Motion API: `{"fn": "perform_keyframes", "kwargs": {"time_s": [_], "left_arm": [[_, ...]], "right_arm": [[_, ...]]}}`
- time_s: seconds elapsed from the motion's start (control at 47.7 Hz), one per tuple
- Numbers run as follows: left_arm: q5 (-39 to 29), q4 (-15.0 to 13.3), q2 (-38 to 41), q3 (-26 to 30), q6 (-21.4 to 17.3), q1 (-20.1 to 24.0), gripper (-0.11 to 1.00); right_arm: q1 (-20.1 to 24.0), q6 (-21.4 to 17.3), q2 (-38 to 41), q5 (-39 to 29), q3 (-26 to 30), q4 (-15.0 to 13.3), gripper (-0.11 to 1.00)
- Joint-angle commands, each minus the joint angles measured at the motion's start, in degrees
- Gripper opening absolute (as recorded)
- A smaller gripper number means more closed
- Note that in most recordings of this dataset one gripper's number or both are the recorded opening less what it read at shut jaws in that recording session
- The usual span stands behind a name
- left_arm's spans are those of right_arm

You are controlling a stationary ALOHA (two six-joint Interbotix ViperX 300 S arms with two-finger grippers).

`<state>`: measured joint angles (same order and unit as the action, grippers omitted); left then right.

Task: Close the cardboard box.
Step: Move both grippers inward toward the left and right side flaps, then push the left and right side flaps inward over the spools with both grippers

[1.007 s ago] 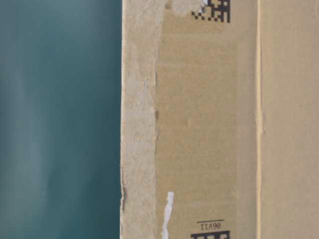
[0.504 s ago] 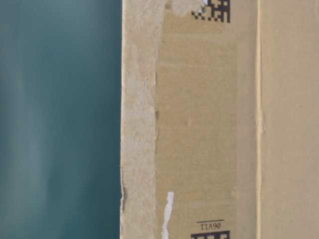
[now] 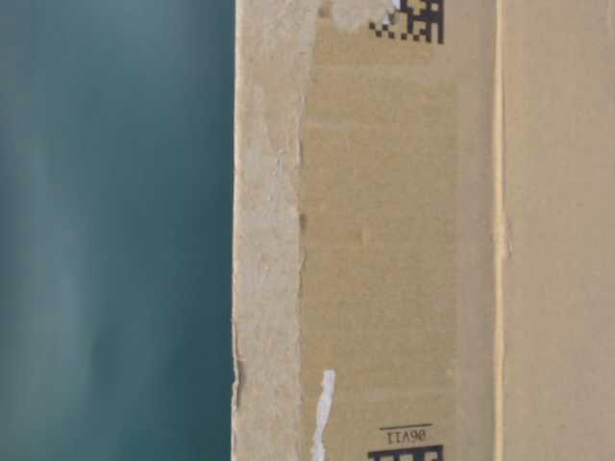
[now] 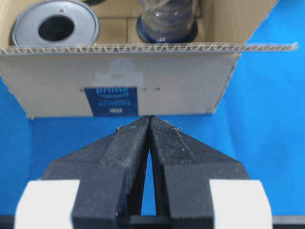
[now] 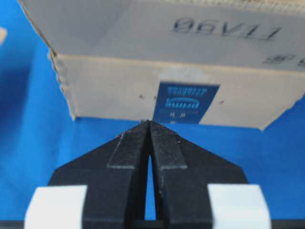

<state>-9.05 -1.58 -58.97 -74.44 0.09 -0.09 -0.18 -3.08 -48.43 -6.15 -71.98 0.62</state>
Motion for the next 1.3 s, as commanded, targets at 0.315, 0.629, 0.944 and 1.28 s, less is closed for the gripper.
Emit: {"fn": "perform_keyframes", "kwargs": {"time_s": [0.315, 0.629, 0.944, 1.28], "left_arm": [[12.39, -0.09, 8.35, -0.26, -0.35, 0.09, 0.00], [26.10, -0.09, 26.02, 6.06, -2.02, 0.09, 0.00], [27.25, -0.18, 35.68, 14.77, -5.19, 0.35, 0.00], [28.74, -0.09, 41.40, 18.98, -5.45, 2.02, 0.00]], "right_arm": [[-1.05, -0.09, 3.16, 6.68, 0.88, 0.18, 0.01], [-1.58, 0.09, 9.23, 15.64, 3.69, 0.18, 0.01], [-1.58, 0.18, 17.49, 22.94, 8.70, 0.18, 0.01], [-1.58, 0.09, 30.67, 27.33, 15.64, 0.18, 0.01]]}}
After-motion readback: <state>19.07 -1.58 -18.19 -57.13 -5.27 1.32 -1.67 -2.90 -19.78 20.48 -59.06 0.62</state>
